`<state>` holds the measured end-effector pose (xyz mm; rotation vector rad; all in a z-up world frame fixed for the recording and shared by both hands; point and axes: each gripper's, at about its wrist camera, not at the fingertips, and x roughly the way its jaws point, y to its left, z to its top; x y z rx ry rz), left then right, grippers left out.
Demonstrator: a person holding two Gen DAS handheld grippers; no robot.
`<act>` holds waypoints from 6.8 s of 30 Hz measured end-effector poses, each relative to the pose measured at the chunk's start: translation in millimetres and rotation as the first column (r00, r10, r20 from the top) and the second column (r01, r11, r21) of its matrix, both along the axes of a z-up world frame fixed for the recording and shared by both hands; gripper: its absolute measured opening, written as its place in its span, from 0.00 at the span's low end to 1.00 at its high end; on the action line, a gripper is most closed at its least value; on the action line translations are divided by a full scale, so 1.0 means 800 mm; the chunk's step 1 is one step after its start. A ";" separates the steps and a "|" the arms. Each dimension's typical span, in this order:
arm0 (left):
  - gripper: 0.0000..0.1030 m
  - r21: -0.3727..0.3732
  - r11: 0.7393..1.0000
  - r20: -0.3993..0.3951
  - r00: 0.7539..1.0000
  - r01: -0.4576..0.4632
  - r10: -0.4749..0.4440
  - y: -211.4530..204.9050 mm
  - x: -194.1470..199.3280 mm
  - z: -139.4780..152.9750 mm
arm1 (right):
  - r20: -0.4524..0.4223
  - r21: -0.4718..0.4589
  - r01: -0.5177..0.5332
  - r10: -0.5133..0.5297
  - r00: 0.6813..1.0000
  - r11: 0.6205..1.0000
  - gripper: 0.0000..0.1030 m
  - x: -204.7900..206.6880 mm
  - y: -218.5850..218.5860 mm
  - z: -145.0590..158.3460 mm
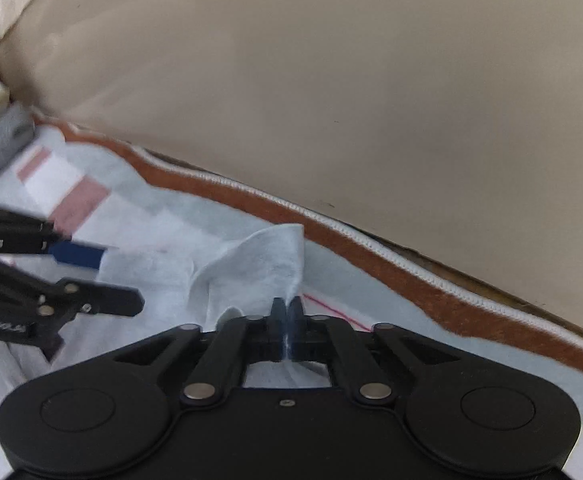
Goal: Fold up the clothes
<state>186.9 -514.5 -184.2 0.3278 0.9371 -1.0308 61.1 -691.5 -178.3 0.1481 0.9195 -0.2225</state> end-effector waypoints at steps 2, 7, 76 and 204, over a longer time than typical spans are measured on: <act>0.05 -0.002 1.000 0.032 0.999 0.003 -0.003 -0.003 -0.005 -0.002 | 0.019 -0.030 0.029 -0.028 0.999 0.999 0.00 -0.006 -0.010 0.015; 0.10 -0.039 0.992 -0.019 0.993 -0.118 0.117 0.003 -0.001 -0.004 | -0.031 -0.108 0.048 -0.052 0.998 0.993 0.00 0.000 -0.019 0.018; 0.42 0.048 0.997 0.077 0.995 -0.062 0.058 0.066 -0.071 0.013 | 0.024 0.115 0.231 -0.235 0.972 0.966 0.41 -0.227 -0.013 0.000; 0.19 0.036 0.999 -0.283 0.959 0.039 -0.027 0.117 -0.104 -0.016 | -0.039 0.509 0.451 -0.504 0.863 0.733 0.55 -0.335 0.080 0.055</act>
